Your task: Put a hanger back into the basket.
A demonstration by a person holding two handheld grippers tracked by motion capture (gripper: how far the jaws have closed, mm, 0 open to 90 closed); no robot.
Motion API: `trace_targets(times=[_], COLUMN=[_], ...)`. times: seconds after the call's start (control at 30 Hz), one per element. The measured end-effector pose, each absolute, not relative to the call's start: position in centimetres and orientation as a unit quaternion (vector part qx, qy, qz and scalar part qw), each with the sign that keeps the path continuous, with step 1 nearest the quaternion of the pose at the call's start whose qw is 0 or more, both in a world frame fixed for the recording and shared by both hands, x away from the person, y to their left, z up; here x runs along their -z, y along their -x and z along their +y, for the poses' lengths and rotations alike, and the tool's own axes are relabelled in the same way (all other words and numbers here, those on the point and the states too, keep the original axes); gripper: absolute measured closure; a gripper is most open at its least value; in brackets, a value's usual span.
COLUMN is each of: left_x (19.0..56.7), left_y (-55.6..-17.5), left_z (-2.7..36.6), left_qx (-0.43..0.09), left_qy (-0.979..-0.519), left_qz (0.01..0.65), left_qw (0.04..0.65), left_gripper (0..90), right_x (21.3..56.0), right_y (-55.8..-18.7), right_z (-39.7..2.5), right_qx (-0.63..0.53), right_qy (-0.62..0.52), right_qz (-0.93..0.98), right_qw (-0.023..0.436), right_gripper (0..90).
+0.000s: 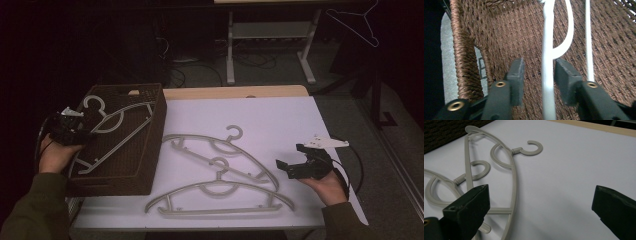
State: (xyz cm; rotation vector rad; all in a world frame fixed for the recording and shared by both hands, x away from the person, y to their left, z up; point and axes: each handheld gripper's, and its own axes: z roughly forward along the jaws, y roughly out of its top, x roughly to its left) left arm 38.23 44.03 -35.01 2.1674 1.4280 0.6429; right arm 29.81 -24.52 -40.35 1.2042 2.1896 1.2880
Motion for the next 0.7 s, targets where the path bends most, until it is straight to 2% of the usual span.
trace_targets(times=[0.03, 0.33, 0.7], left_x=[34.8, 32.9, 31.4], left_y=[-38.1, -37.6, -37.3], left_z=[44.0, 42.9, 38.0], left_qx=[-0.235, -0.217, -0.186], left_qy=[-0.784, -0.771, -0.786], left_qz=[0.521, 0.508, 0.452], left_qw=[0.243, 0.316, 0.378], left_gripper=[51.9, 37.1, 28.3], right_x=[40.3, 40.2, 40.1], right_y=[-29.8, -29.8, -29.8], right_z=[-24.5, -24.5, -24.3], right_qx=[-0.452, -0.452, -0.450], right_qy=[-0.422, -0.421, -0.416], right_qz=[0.768, 0.769, 0.774], right_qw=[0.164, 0.165, 0.161], right_gripper=[1.4, 1.4, 1.4])
